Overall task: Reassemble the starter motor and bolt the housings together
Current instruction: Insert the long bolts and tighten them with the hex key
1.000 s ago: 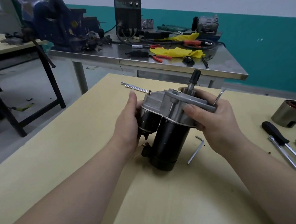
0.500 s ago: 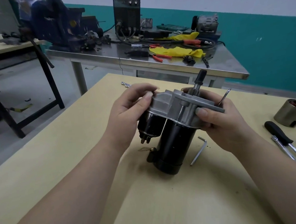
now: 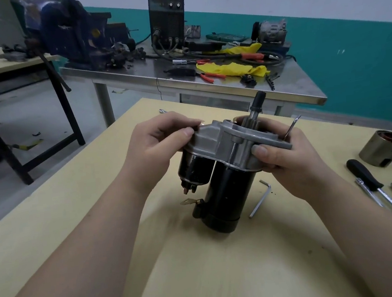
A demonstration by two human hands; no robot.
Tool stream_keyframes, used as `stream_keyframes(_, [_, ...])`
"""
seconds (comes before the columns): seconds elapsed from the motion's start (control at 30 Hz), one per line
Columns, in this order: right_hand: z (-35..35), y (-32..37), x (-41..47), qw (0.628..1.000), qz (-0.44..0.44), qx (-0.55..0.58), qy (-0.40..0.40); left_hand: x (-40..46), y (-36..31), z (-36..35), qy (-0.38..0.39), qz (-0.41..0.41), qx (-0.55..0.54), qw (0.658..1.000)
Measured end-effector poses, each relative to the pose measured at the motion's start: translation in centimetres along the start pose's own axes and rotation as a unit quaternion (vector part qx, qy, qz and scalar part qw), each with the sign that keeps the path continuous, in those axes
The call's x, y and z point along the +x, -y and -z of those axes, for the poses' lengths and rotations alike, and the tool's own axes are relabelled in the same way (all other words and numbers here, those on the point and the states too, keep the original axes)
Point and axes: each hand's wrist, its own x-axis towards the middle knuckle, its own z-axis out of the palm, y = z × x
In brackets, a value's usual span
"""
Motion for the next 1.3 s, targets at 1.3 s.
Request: stream_keyframes(1.3, [-0.9,1.1,-0.3,0.999,0.003,-0.035,-0.001,0.0,-1.4,-0.5,-0.090,-0.047,0.168,0.981])
